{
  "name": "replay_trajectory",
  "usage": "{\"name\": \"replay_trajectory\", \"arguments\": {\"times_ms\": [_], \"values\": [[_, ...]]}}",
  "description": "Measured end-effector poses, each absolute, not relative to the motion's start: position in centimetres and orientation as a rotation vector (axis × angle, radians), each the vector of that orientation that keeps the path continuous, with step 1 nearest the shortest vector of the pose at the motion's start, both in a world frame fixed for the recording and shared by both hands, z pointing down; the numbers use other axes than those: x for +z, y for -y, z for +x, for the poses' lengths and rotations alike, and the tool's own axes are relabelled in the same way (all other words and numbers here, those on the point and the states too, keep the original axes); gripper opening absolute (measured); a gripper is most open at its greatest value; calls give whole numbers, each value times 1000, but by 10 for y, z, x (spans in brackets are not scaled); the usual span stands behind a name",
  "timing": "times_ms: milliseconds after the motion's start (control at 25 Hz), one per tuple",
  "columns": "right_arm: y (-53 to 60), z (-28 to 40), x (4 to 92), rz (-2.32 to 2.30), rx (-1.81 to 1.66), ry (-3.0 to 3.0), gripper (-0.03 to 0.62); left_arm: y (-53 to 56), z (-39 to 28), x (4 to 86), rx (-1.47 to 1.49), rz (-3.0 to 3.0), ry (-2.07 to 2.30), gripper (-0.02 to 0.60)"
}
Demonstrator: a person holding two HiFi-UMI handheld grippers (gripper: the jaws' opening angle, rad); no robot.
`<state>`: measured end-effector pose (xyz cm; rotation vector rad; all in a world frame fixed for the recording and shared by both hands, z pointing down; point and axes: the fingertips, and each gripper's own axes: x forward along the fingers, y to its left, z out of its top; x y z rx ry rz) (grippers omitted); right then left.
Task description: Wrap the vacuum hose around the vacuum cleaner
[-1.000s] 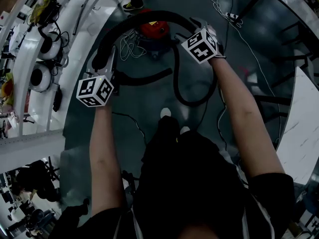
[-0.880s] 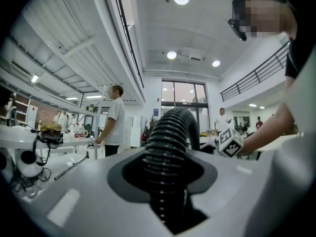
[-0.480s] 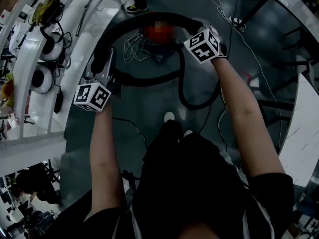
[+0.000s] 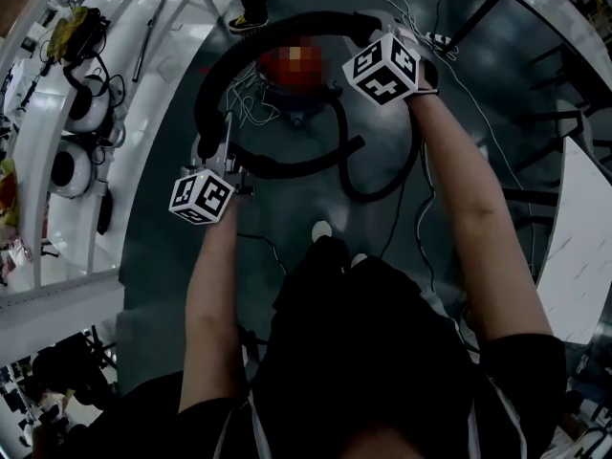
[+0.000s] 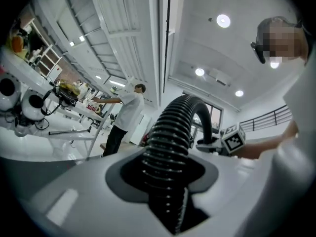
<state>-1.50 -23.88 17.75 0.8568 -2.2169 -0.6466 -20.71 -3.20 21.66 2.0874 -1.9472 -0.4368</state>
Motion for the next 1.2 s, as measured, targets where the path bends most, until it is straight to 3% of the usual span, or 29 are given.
{"name": "replay_trajectory", "arguments": {"times_ms": [240,360,680,1000,1200], "values": [[248,-25,171,860,-733,2166,138,37,-207,246,-358,2111,1867,172],[254,-28,170,844,-781,2122,138,41,-207,261,-319,2122,1795,232],[262,-35,172,803,-863,2064,138,55,-204,278,-26,2282,1691,283],[264,-52,193,673,-992,1992,140,95,-155,253,361,2575,1531,324],[269,-74,196,594,-1056,1965,140,134,-131,231,356,2557,1436,328]]}}
